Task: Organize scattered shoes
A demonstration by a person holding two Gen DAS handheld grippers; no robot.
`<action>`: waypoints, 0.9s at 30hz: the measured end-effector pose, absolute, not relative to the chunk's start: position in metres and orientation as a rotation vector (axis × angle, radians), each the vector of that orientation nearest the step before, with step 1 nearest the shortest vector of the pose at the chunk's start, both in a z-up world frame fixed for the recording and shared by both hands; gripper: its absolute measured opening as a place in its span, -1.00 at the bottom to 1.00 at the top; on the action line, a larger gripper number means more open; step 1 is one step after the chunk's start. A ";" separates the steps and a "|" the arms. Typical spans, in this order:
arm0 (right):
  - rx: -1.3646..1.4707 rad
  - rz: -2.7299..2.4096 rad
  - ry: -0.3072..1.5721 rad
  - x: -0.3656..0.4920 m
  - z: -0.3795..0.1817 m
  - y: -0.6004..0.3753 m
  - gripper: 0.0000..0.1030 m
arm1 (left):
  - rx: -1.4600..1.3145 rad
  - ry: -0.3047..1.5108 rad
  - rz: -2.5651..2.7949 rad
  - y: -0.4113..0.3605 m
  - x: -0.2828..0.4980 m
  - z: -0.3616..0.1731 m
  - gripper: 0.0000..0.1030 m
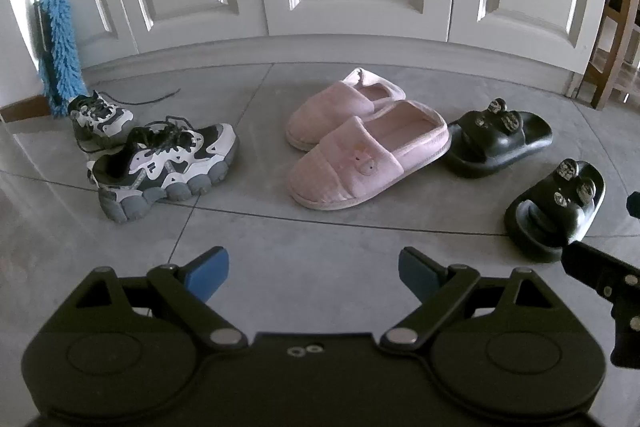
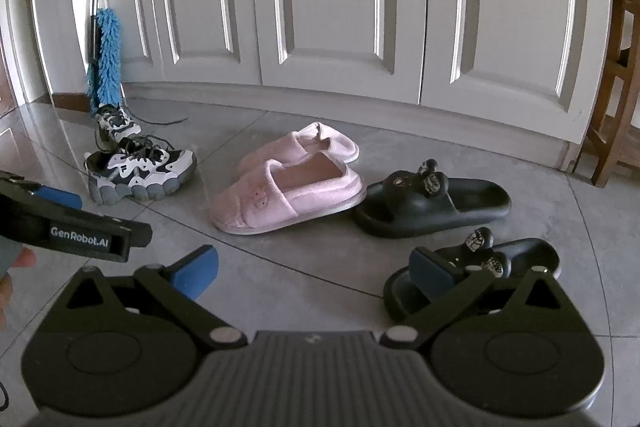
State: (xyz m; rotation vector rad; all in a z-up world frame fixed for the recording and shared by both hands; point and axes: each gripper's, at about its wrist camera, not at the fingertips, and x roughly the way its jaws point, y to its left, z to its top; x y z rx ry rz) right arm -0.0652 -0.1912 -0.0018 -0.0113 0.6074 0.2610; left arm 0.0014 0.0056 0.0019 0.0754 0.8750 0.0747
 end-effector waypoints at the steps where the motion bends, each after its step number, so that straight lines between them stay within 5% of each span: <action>1: -0.011 0.261 0.608 -0.065 -0.002 -0.191 0.99 | 0.076 0.877 0.074 0.005 0.002 0.003 0.80; 27: -0.012 0.257 0.617 -0.064 -0.003 -0.191 0.99 | 0.083 0.855 0.067 0.007 -0.014 -0.005 0.80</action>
